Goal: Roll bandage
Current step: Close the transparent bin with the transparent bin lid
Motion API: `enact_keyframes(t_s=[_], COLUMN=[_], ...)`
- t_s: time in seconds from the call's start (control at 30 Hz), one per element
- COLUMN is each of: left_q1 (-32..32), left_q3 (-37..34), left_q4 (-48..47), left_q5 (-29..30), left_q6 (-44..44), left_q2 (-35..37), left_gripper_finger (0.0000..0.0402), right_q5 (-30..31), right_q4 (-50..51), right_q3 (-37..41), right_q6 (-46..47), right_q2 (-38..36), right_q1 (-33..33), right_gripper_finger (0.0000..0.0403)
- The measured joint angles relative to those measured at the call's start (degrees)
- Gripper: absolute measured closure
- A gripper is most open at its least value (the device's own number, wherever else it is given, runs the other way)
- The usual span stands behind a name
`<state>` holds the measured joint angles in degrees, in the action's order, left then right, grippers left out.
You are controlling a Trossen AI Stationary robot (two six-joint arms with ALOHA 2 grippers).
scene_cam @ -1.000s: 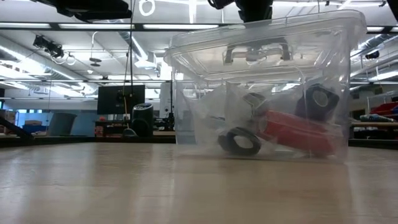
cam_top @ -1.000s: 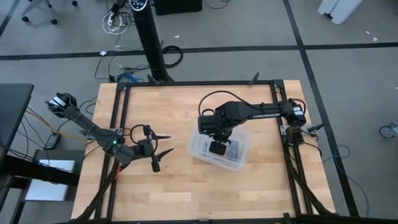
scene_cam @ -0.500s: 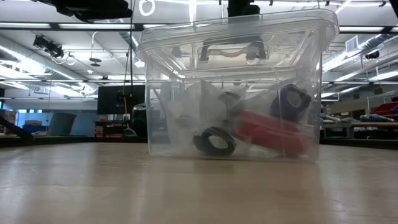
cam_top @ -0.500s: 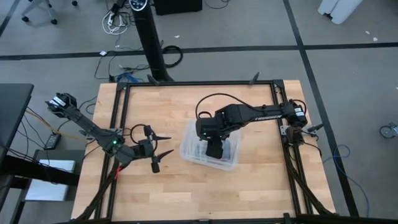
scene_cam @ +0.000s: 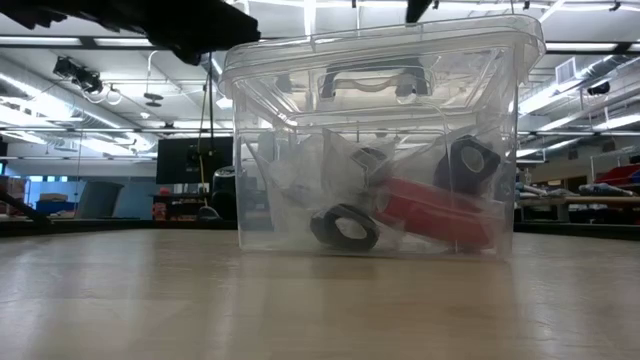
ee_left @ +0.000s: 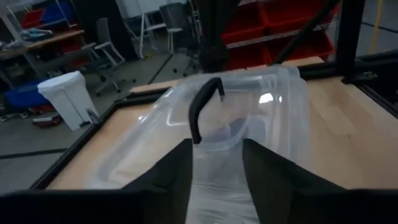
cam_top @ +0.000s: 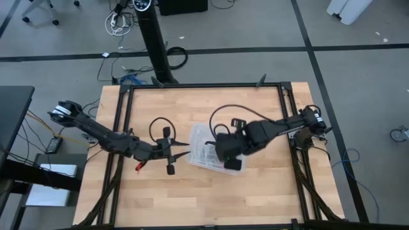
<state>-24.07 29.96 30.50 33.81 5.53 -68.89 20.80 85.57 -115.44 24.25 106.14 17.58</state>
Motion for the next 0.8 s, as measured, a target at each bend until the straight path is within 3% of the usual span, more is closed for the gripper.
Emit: enact_keyframes(t_s=[0.3,0.6,0.8], left_q1=[0.84,2.55,2.53], left_q3=[3.44,4.19,4.19], left_q4=[-0.43,-4.65,-7.66], left_q5=[-2.04,-2.22,-2.45], left_q6=[2.90,1.36,-0.63], left_q2=[-3.23,-4.22,-4.23], left_gripper_finger=[0.0320,0.0344,0.0349], right_q5=[2.44,-0.28,-0.53], right_q4=[-4.85,-20.47,-21.83], right_q3=[10.43,19.57,20.14], right_q6=[7.78,7.47,5.15], right_q2=[-0.08,-0.46,-0.80], right_q1=[6.66,9.42,8.94], right_gripper_finger=[0.0400,0.0402,0.0402])
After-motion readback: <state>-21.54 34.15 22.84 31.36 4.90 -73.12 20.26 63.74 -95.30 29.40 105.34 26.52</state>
